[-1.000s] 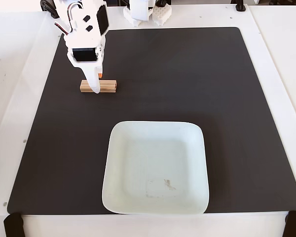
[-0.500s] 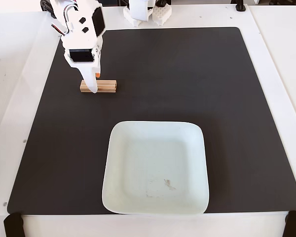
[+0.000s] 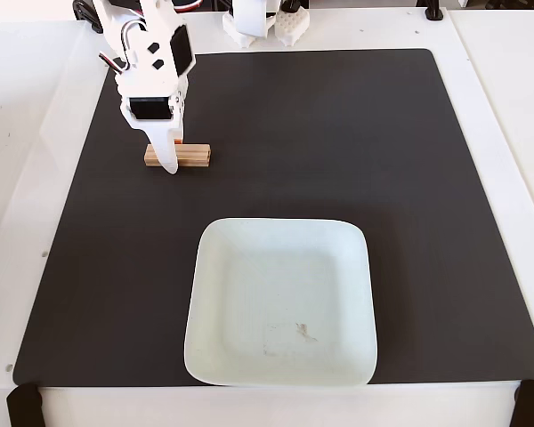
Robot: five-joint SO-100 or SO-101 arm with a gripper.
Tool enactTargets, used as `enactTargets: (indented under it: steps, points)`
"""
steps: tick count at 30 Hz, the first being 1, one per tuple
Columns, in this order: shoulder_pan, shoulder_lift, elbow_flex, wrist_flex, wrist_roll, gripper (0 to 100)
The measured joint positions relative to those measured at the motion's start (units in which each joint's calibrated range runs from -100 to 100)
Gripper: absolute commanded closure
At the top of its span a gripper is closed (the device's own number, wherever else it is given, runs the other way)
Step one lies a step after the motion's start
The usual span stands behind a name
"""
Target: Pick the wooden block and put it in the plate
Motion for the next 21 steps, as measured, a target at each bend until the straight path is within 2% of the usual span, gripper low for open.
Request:
enactTargets:
  steps: [4, 8, 21]
  points:
    - [0.1, 1.7, -2.46, 1.7, 0.0, 86]
    - [-0.19, 2.3, -3.51, 1.87, 0.0, 99]
    - [-0.19, 1.96, -3.51, 1.62, 0.89, 99]
